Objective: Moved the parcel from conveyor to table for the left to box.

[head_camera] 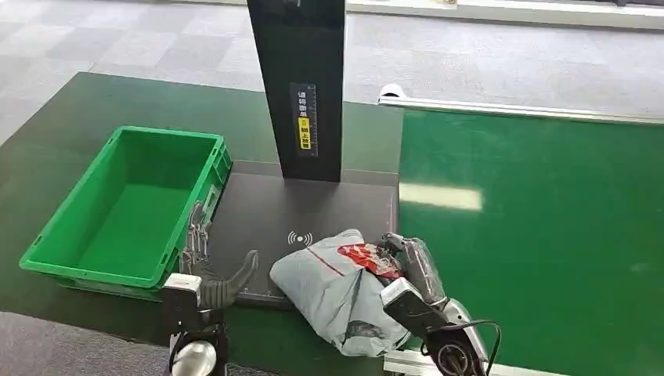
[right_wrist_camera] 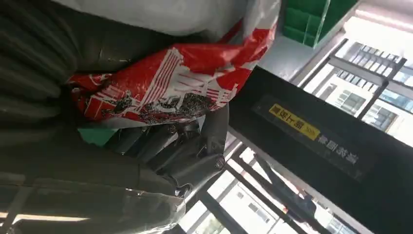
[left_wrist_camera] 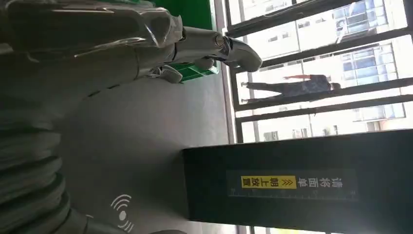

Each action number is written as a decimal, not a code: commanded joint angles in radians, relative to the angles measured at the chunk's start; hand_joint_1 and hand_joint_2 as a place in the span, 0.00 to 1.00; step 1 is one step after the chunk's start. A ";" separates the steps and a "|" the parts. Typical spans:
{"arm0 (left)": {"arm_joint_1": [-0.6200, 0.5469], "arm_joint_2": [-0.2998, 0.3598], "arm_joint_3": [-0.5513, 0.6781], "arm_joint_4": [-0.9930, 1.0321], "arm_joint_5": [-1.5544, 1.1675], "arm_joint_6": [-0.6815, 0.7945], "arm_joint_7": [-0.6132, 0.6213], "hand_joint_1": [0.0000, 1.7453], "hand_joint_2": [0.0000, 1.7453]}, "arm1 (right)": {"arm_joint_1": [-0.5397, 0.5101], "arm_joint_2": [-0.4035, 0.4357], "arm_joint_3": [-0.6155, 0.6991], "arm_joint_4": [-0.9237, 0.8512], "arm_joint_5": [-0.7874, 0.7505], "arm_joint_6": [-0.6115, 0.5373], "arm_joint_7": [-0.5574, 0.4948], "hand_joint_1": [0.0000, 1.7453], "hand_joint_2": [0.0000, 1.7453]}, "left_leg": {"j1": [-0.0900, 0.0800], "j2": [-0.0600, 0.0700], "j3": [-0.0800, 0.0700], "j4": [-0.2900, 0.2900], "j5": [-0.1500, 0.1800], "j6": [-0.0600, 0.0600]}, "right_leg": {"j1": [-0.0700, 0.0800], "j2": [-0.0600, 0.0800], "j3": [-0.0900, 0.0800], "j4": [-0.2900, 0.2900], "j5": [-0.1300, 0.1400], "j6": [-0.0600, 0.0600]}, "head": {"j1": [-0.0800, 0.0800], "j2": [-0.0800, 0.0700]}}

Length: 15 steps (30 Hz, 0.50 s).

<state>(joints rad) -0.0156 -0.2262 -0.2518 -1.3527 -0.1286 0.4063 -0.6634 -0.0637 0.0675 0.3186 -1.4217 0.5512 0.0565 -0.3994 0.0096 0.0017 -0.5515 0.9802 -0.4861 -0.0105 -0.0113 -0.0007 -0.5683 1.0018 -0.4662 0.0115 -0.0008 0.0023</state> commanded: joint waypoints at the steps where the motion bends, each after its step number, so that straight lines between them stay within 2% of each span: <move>1: -0.026 0.012 0.004 0.068 -0.007 -0.011 0.015 0.00 1.00 | -0.049 -0.013 0.069 0.095 0.007 0.031 -0.007 1.00 1.00 | 0.000 0.001 0.002 -0.001 0.000 0.000 | 0.000 0.001 0.001 -0.001 0.001 -0.001 | 0.000 0.000; 7: -0.016 0.012 0.005 0.061 -0.008 -0.008 0.017 0.00 1.00 | -0.051 -0.011 0.055 0.107 0.019 0.014 0.018 1.00 1.00 | 0.000 0.001 0.003 -0.001 0.000 0.000 | 0.000 0.001 0.002 -0.001 0.001 0.000 | 0.000 0.000; 8: -0.010 0.011 0.008 0.055 -0.008 -0.006 0.018 0.00 1.00 | -0.049 -0.004 0.041 0.114 0.027 -0.011 0.048 0.02 1.00 | 0.000 0.001 0.002 -0.001 0.000 0.000 | 0.000 0.001 0.001 -0.001 0.000 0.000 | 0.000 0.000; 11: 0.013 0.010 0.014 0.034 -0.011 0.000 0.021 0.00 1.00 | -0.048 0.001 0.002 0.147 0.051 -0.062 0.125 0.00 1.00 | 0.000 0.002 0.003 -0.002 0.000 0.000 | 0.001 0.002 0.003 -0.002 0.001 0.000 | 0.000 0.000; 15: 0.014 0.008 0.017 0.031 -0.014 0.008 0.026 0.00 1.00 | -0.061 0.004 -0.035 0.190 0.071 -0.109 0.167 0.00 1.00 | 0.000 0.001 0.003 -0.001 0.000 0.000 | 0.000 0.001 0.002 -0.001 0.001 0.000 | 0.000 0.000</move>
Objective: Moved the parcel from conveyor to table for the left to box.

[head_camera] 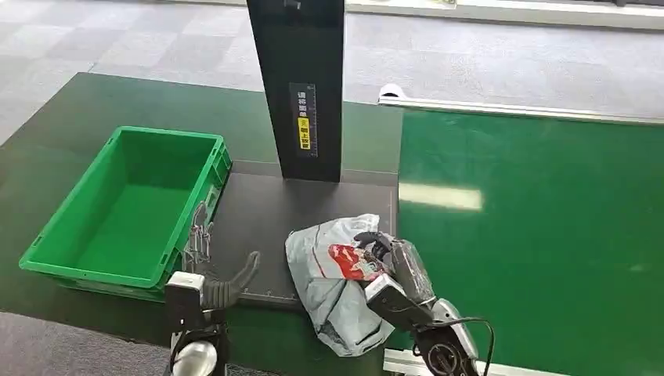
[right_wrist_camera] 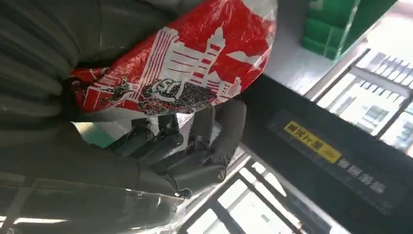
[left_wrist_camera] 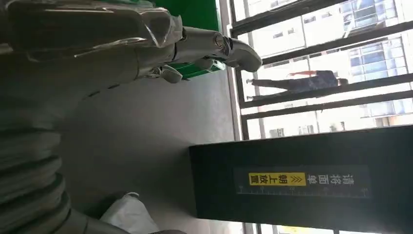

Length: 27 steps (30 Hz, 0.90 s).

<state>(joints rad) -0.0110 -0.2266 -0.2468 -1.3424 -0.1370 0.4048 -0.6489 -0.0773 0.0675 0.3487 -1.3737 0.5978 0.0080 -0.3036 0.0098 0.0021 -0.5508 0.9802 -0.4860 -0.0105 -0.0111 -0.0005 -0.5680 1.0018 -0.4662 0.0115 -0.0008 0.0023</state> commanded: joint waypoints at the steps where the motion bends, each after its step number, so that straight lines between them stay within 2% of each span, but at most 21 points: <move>1: 0.009 0.009 0.011 0.022 -0.005 0.009 0.012 0.00 1.00 | -0.049 0.006 -0.071 0.145 0.024 -0.065 0.077 0.00 1.00 | 0.000 0.001 0.002 -0.002 0.001 0.000 | 0.000 0.001 0.002 -0.002 0.001 -0.001 | 0.000 0.000; 10: 0.012 0.008 0.015 0.016 -0.007 0.025 0.016 0.00 1.00 | -0.072 0.019 -0.161 0.165 0.068 -0.195 0.176 0.00 1.00 | 0.000 0.001 0.002 -0.001 0.000 0.000 | 0.000 0.001 0.001 -0.001 0.000 0.000 | 0.000 0.000; 11: 0.013 0.010 0.012 0.014 -0.010 0.026 0.016 0.00 1.00 | -0.067 0.020 -0.179 0.157 0.021 -0.173 0.156 0.00 1.00 | 0.000 0.000 0.002 -0.001 0.000 0.000 | 0.000 0.000 0.002 -0.002 0.001 0.000 | 0.000 0.000; 13: 0.005 0.018 -0.003 0.023 -0.024 0.014 0.016 0.00 1.00 | -0.047 0.014 -0.201 0.122 -0.159 -0.022 0.073 0.00 1.00 | 0.000 0.000 0.002 -0.002 0.001 0.001 | 0.000 0.000 0.002 -0.002 0.001 0.000 | 0.000 0.000; 15: -0.004 0.023 -0.020 0.036 -0.043 -0.004 0.013 0.00 1.00 | -0.025 -0.001 -0.204 0.070 -0.269 0.075 -0.008 0.00 1.00 | 0.000 -0.001 0.001 -0.001 0.000 0.000 | 0.000 -0.001 0.001 -0.001 0.000 0.000 | 0.000 0.000; 18: -0.013 0.030 -0.053 0.044 -0.083 -0.038 0.023 0.00 1.00 | -0.004 -0.017 -0.207 -0.024 -0.355 0.144 -0.081 0.00 1.00 | 0.000 -0.002 0.001 0.000 0.000 0.000 | 0.000 -0.002 0.001 0.000 0.000 0.000 | 0.000 0.000; 23: -0.021 0.024 -0.089 0.051 -0.143 -0.096 0.040 0.00 1.00 | 0.039 -0.040 -0.243 -0.148 -0.510 0.272 -0.146 0.00 1.00 | 0.000 -0.003 0.000 0.000 0.001 0.000 | 0.000 -0.003 0.001 -0.001 0.000 0.000 | 0.000 0.000; 27: -0.045 0.027 -0.132 0.079 -0.204 -0.128 0.070 0.00 1.00 | 0.041 -0.040 -0.285 -0.198 -0.548 0.299 -0.163 0.00 1.00 | -0.001 -0.002 0.000 0.000 0.001 0.000 | -0.001 -0.002 0.000 -0.001 0.000 0.000 | 0.000 0.000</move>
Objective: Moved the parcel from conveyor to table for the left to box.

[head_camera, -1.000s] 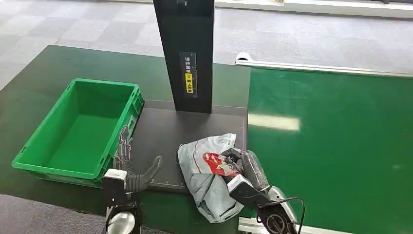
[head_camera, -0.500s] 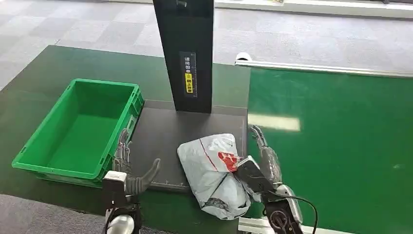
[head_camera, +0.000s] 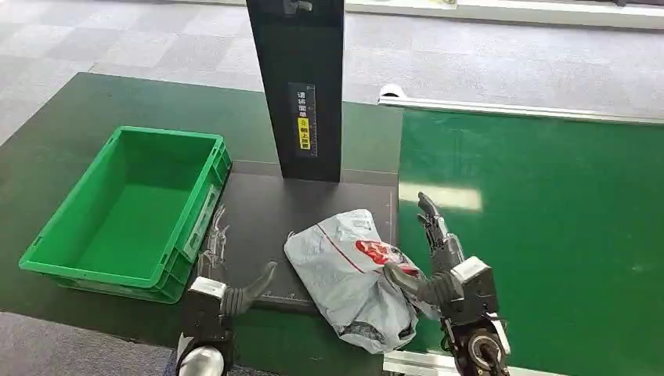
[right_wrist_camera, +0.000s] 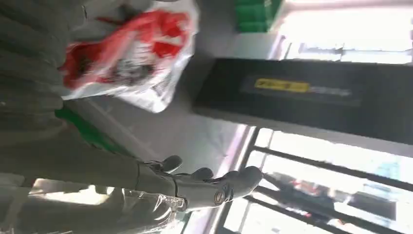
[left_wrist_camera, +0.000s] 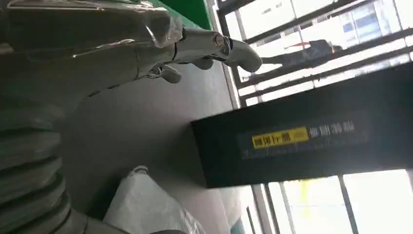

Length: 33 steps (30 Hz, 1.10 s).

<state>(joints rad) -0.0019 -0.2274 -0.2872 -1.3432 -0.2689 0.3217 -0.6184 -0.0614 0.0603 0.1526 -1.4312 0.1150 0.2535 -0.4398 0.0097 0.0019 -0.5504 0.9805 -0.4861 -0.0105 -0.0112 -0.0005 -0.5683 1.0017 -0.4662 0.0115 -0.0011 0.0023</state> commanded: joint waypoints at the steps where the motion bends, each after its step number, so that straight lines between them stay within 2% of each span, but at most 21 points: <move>1: -0.063 0.028 -0.103 0.089 -0.093 -0.049 0.045 0.00 1.00 | 0.024 -0.029 -0.104 -0.148 -0.084 0.059 -0.027 0.00 1.00 | -0.001 -0.003 0.000 -0.001 0.001 0.001 | 0.000 -0.003 0.001 -0.001 0.000 0.000 | 0.000 0.000; 10: -0.101 0.048 -0.204 0.163 -0.316 -0.068 0.124 0.00 1.00 | 0.046 0.001 -0.178 -0.188 -0.172 0.119 -0.066 0.00 1.00 | -0.001 -0.002 0.002 -0.001 0.000 0.000 | -0.001 -0.002 0.003 -0.001 0.000 0.000 | 0.000 0.000; 29: -0.099 0.047 -0.206 0.165 -0.317 -0.068 0.124 0.00 1.00 | 0.045 0.001 -0.179 -0.190 -0.172 0.119 -0.065 0.00 1.00 | 0.000 0.000 0.002 -0.002 0.000 0.000 | 0.000 0.000 0.002 -0.002 0.000 -0.001 | 0.000 0.000; 33: -0.118 0.048 -0.253 0.213 -0.461 -0.036 0.196 0.00 1.00 | 0.044 0.016 -0.194 -0.218 -0.193 0.129 -0.088 0.00 1.00 | 0.000 -0.001 0.002 -0.001 0.000 0.000 | 0.000 -0.001 0.002 -0.001 0.000 -0.001 | 0.000 0.000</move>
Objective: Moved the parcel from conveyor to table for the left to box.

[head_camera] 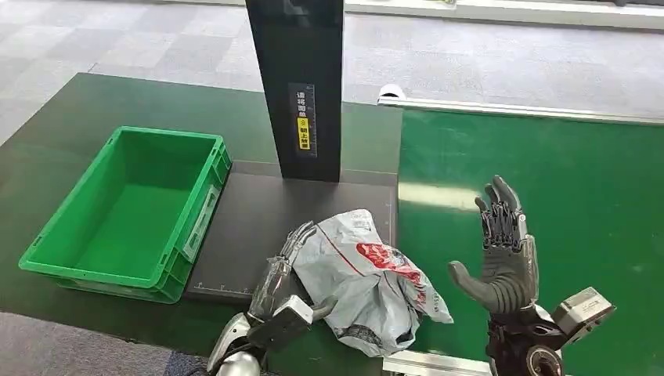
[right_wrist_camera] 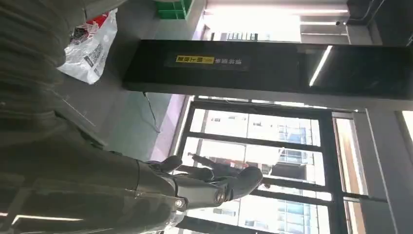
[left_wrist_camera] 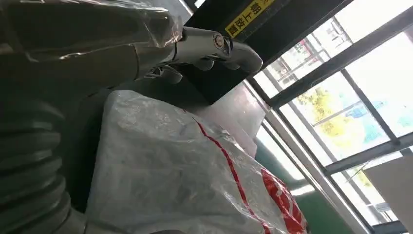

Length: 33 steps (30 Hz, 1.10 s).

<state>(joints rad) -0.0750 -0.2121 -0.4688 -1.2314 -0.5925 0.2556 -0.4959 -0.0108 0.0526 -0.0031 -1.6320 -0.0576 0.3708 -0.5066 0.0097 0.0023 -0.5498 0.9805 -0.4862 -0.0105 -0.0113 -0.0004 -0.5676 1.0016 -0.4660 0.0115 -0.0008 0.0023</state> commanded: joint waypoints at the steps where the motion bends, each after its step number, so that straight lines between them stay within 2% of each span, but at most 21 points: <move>1: -0.049 0.030 -0.081 0.118 -0.165 0.038 0.088 0.00 1.00 | -0.004 0.026 -0.039 -0.025 -0.023 0.014 -0.022 0.00 1.00 | 0.000 -0.001 0.001 -0.002 0.001 0.000 | 0.000 -0.001 0.001 -0.002 0.000 -0.001 | 0.000 0.000; 2: -0.049 0.030 -0.081 0.118 -0.165 0.038 0.088 0.00 1.00 | -0.004 0.026 -0.039 -0.025 -0.023 0.014 -0.022 0.00 1.00 | 0.000 -0.001 0.001 -0.001 0.000 0.000 | 0.000 -0.001 0.001 -0.001 0.000 0.000 | 0.000 0.000; 5: -0.099 0.022 -0.131 0.233 -0.395 0.102 0.251 0.00 1.00 | 0.004 0.042 -0.045 -0.051 -0.037 0.026 -0.034 0.00 1.00 | 0.000 -0.002 0.001 -0.002 0.001 0.000 | 0.000 -0.002 0.002 -0.002 0.001 -0.001 | 0.000 0.000; 7: -0.129 0.001 -0.136 0.324 -0.461 0.119 0.289 0.00 1.00 | -0.004 0.049 -0.041 -0.051 -0.038 0.041 -0.034 0.00 1.00 | 0.000 -0.003 0.002 -0.002 0.001 0.000 | 0.000 -0.003 0.002 -0.002 0.000 -0.001 | 0.000 0.000; 20: -0.186 -0.043 -0.123 0.490 -0.440 0.146 0.269 0.00 1.00 | -0.093 0.057 -0.005 0.047 -0.028 0.023 -0.023 0.00 1.00 | 0.000 0.001 0.003 -0.001 0.000 0.000 | 0.000 0.001 0.004 -0.001 0.001 0.000 | 0.000 0.000; 25: -0.195 -0.045 -0.110 0.497 -0.417 0.139 0.263 0.00 1.00 | -0.117 0.058 -0.008 0.068 -0.030 0.023 -0.020 0.00 1.00 | 0.000 0.002 0.004 -0.002 0.001 0.000 | 0.000 0.001 0.005 -0.002 0.002 -0.001 | 0.000 0.000; 26: -0.195 -0.045 -0.108 0.498 -0.414 0.140 0.261 0.12 1.00 | -0.120 0.059 -0.008 0.071 -0.030 0.023 -0.019 0.00 1.00 | 0.000 0.001 0.004 -0.001 0.001 0.000 | 0.000 0.001 0.005 -0.001 0.001 -0.001 | 0.000 0.000; 32: -0.195 -0.045 -0.108 0.498 -0.414 0.140 0.261 0.12 1.00 | -0.120 0.059 -0.008 0.071 -0.030 0.023 -0.019 0.00 1.00 | 0.000 0.001 0.005 -0.001 0.001 0.000 | 0.000 0.000 0.006 -0.002 0.002 -0.001 | 0.000 0.000; 33: -0.195 -0.045 -0.108 0.498 -0.414 0.140 0.261 0.60 1.00 | -0.120 0.059 -0.008 0.071 -0.030 0.023 -0.019 0.00 1.00 | 0.000 0.001 0.005 -0.002 0.002 0.000 | 0.000 0.000 0.006 -0.002 0.002 -0.001 | 0.000 0.000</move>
<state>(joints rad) -0.2545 -0.2647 -0.5745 -0.8259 -1.0060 0.4067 -0.2411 -0.0940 0.1099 -0.0175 -1.6343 -0.0862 0.4002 -0.5283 0.0096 0.0017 -0.5449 0.9805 -0.4858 -0.0102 -0.0115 -0.0020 -0.5611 1.0016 -0.4659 0.0115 -0.0011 0.0023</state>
